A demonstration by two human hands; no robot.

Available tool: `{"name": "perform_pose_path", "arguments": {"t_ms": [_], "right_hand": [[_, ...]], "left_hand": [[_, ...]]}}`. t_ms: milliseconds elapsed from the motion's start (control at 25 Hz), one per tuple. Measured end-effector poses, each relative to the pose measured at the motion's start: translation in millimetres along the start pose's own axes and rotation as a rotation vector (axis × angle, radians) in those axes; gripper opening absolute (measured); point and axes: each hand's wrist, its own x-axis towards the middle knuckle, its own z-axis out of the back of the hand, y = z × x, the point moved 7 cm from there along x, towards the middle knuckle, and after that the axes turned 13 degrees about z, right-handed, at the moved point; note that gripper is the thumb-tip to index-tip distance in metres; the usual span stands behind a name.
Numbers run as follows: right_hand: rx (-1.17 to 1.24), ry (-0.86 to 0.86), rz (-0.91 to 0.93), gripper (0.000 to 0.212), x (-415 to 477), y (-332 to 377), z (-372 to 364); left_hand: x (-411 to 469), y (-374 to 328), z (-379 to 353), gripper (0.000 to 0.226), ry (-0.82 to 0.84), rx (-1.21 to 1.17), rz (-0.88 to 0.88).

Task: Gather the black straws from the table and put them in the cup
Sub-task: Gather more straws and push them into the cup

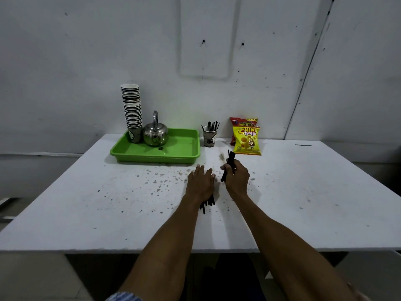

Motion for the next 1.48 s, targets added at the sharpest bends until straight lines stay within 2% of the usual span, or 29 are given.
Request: {"name": "perform_pose_path", "arguments": {"t_ms": [120, 320, 360, 480, 640, 760, 960, 1200, 1320, 1480], "right_hand": [[0.099, -0.025, -0.104, 0.018, 4.4, -2.5, -7.2], [0.185, -0.086, -0.287, 0.014, 5.4, -7.7, -11.2], [0.205, -0.115, -0.294, 0.017, 7.6, -5.9, -10.1], [0.149, -0.137, -0.289, 0.047, 4.3, -8.0, -7.5], [0.148, -0.161, -0.394, 0.052, -8.4, -23.7, -8.5], [0.118, -0.139, -0.321, 0.056, 0.4, -15.7, -7.2], [-0.444, -0.028, -0.122, 0.061, 5.3, 0.4, 1.5], [-0.479, 0.058, -0.021, 0.050, 20.7, 12.8, 9.8], [-0.551, 0.135, -0.063, 0.047, 19.8, 3.7, 6.5], [-0.529, 0.196, -0.124, 0.044, 32.1, -3.4, 4.3]], "left_hand": [[0.1, 1.9, 0.8, 0.046, 0.000, 0.002, 0.007], [3.3, 3.0, 6.1, 0.046, -0.025, 0.008, 0.005], [4.3, 3.7, 5.7, 0.046, -0.031, 0.012, 0.004], [6.0, 6.2, 1.8, 0.046, -0.029, 0.009, 0.008], [5.9, 7.3, -0.2, 0.047, -0.020, -0.014, 0.019], [7.1, 7.9, -1.9, 0.047, -0.015, -0.016, 0.026], [8.2, 9.0, -1.2, 0.048, -0.011, -0.019, 0.033], [7.3, 9.5, 1.5, 0.048, -0.022, -0.030, 0.030], [5.8, 7.0, 1.9, 0.047, -0.010, -0.019, 0.029], [13.9, -2.1, 8.6, 0.049, -0.009, -0.004, -0.033]]}}
